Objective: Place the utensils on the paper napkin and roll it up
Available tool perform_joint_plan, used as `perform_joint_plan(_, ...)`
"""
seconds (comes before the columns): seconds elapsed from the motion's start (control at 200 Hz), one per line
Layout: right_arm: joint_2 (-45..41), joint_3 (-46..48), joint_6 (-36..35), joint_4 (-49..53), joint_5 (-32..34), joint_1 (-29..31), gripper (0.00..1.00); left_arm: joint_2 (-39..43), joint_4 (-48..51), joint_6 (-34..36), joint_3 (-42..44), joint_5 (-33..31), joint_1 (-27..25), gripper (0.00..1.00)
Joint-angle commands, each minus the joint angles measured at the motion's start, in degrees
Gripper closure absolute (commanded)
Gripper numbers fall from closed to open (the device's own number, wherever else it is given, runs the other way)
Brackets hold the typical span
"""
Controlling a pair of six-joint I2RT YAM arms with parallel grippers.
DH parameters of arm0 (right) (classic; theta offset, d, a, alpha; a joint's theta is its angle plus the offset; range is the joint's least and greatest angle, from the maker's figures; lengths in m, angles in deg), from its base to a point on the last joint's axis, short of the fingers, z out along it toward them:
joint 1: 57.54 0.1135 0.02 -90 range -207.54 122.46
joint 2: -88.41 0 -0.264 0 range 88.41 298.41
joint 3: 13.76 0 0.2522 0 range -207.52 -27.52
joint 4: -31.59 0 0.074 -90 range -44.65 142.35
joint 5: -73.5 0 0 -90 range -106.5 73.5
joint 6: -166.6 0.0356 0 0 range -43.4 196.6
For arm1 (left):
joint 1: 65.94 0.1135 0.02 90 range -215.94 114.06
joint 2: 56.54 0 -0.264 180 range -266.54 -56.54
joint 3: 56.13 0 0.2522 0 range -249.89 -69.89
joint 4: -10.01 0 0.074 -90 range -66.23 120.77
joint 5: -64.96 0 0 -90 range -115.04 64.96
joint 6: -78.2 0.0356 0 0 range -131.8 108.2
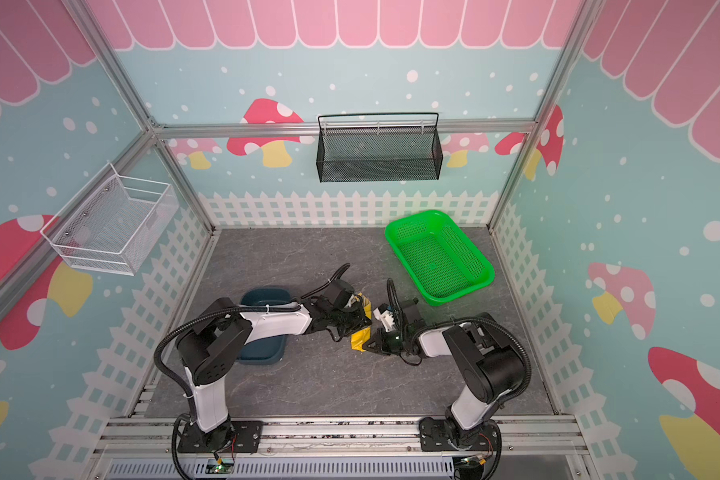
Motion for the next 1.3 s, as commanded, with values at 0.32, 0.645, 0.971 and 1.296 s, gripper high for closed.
perform_joint_plan(0.32, -4.2, 0.3, 1.5, -0.4, 2.2, 0.2, 0.89, -2.7, 0.1, -0.6, -1.5, 0.2, -0.5, 0.89)
perform_joint_plan(0.645, -8.5, 2.8, 5.8, -1.4, 1.6, -2.8, 0.71, -3.2, 0.1, -0.4, -2.0, 0.5, -0.5, 0.88)
perform_joint_plan(0.971, -4.5, 1.7, 9.0, -7.0, -0.4, -1.7, 0.58, -3.0, 0.1, -0.3, -1.8, 0.6, -0.6, 0.87)
perform_joint_plan(1.296, -2.2, 0.9, 7.2, -2.9, 4.9, -1.6, 0.74, -2.8, -0.2, -0.2, -1.8, 0.8, -0.7, 0.85)
